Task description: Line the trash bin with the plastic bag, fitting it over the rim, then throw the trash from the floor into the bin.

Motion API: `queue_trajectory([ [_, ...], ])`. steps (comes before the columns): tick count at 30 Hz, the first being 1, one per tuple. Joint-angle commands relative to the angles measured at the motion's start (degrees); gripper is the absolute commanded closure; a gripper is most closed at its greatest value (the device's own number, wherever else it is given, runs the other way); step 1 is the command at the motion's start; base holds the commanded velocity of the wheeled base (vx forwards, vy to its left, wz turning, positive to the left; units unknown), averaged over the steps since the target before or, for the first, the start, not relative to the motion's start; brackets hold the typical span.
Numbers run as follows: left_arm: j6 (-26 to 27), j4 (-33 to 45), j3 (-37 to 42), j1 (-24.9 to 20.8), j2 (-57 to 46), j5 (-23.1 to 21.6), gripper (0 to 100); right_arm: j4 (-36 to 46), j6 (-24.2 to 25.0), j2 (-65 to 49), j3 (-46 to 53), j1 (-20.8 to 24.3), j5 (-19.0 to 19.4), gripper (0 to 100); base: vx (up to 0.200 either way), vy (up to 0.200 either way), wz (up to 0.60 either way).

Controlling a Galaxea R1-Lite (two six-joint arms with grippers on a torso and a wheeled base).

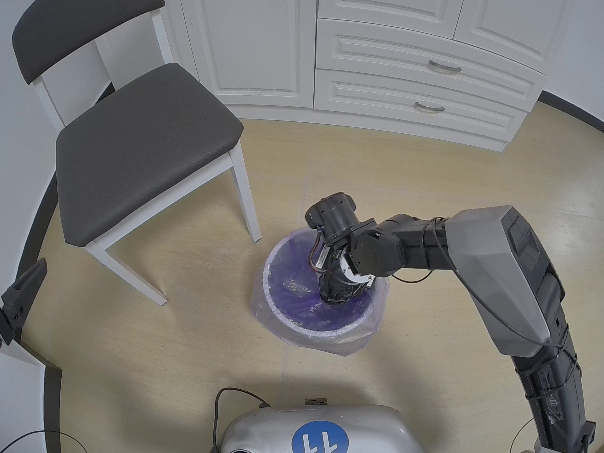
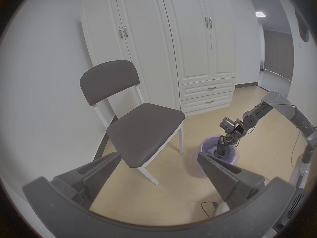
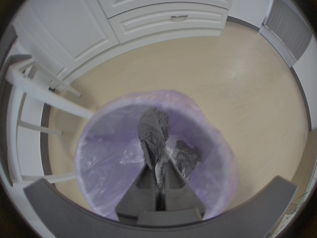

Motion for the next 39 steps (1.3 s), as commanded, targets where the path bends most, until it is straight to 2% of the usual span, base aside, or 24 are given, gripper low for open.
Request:
queue_trajectory([
  [1, -0.01, 0.03, 0.06, 0.0, 0.04, 0.04, 0, 0.45, 0.52, 0.6, 1.35, 2.96, 0.23, 100, 0.0, 0.0, 0.0],
  [7, -0.09, -0.06, -0.2, 0.0, -0.14, 0.04, 0, 0.54, 0.96, 2.1, 1.53, 4.63, 1.55, 100, 0.0, 0.0, 0.0],
  [9, -0.09, -0.06, -0.11, 0.0, -0.05, 0.04, 0, 0.63, 2.81, 2.19, 1.53, 4.99, 4.89, 100, 0.0, 0.0, 0.0],
  [10, -0.09, -0.06, -0.11, 0.0, -0.05, 0.04, 0, 0.63, 2.81, 2.19, 1.53, 4.99, 4.89, 100, 0.0, 0.0, 0.0],
  [11, -0.01, -0.06, -0.11, 0.0, -0.05, 0.04, 0, 0.63, 3.42, 2.36, 1.35, 4.72, 6.91, 100, 0.0, 0.0, 0.0],
  [13, -0.01, -0.06, -0.11, 0.0, -0.05, 0.04, 0, 0.63, 3.42, 3.24, 0.74, 3.84, 7.96, 100, 0.0, 0.0, 0.0],
  [25, -0.01, -0.06, -0.03, 0.0, 0.04, 0.04, 0, 0.63, 1.4, 3.86, -0.04, -1.34, 6.73, 100, 0.0, 0.0, 0.0],
  [39, -0.01, -0.06, -0.03, 0.0, -0.05, 0.04, 0, -0.43, 1.49, 6.05, -0.04, -1.17, 6.38, 100, 0.0, 0.0, 0.0],
])
